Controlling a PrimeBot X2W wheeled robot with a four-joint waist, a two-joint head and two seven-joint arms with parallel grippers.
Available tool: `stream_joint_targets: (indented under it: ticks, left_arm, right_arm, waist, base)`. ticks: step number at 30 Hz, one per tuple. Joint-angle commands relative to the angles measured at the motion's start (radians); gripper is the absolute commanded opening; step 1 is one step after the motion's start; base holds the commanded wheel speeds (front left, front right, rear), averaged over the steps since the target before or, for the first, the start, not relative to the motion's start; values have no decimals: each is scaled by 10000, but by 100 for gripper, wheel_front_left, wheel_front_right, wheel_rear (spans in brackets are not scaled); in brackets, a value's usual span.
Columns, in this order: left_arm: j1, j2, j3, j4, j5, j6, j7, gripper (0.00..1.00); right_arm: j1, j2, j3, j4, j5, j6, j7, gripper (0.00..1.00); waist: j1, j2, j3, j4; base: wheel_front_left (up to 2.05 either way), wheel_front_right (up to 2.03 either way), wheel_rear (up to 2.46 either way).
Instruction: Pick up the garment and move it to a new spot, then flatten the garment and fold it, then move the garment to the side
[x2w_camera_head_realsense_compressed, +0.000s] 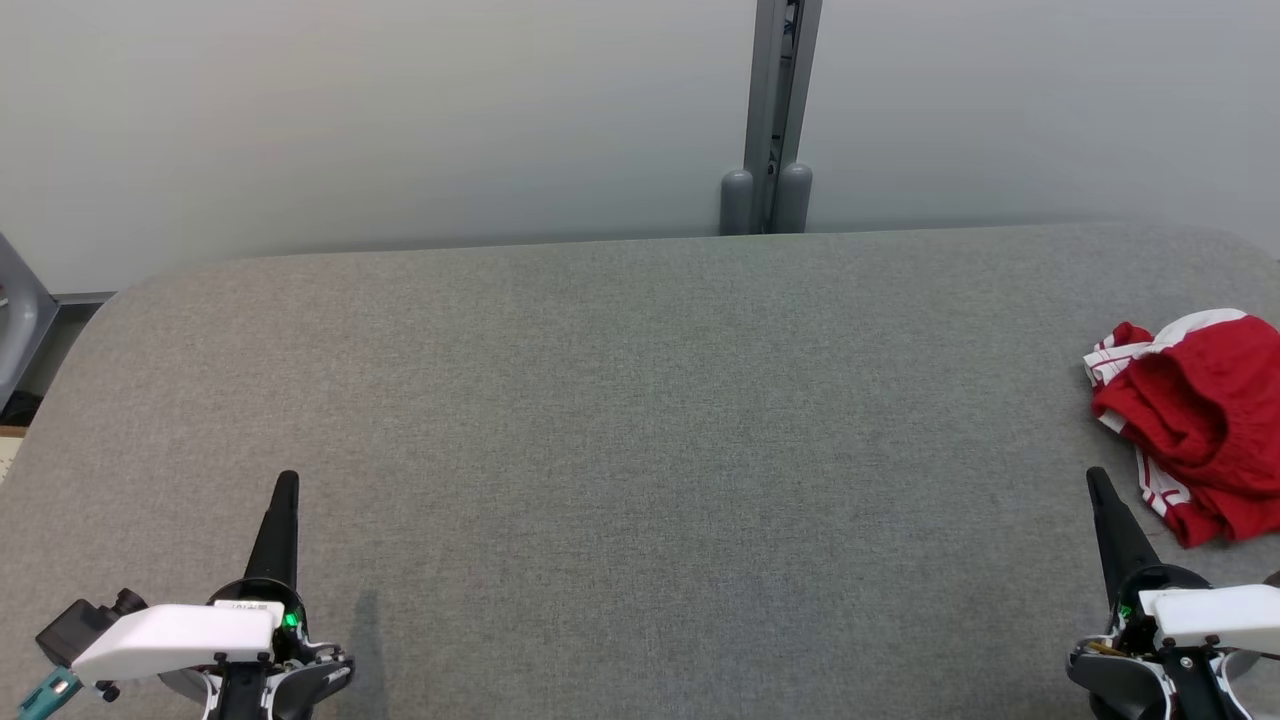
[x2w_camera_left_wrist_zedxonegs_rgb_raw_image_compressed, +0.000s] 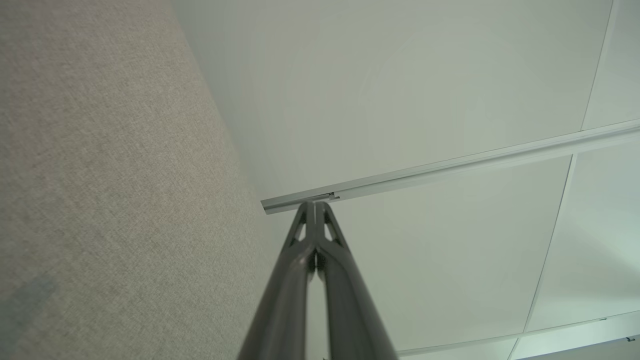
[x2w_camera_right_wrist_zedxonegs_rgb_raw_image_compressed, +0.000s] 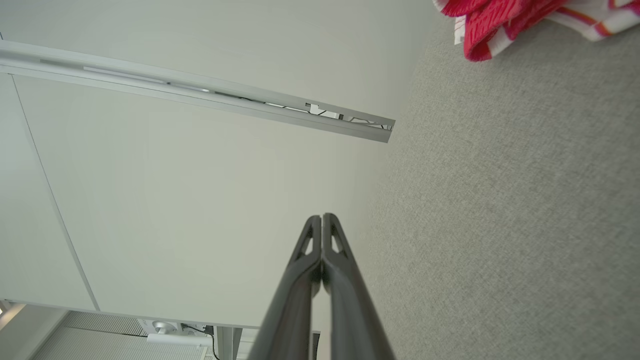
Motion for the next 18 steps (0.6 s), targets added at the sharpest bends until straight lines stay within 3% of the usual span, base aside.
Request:
stream_joint_targets:
  ticks: [1, 18]
  left_arm:
    - [-207, 52, 74, -83, -165, -86, 57, 0]
    - [-284, 60, 326, -155, -1309, -283, 388, 0]
  right_arm:
    - [-160, -90, -54, -107, 178, 3, 61, 0]
    - [-182, -105, -154, -173, 1399, 4, 371, 0]
  waist:
    - [0, -1, 0, -3]
    - [0, -1, 0, -68]
  base:
    - [0, 0, 0]
    - [0, 0, 0]
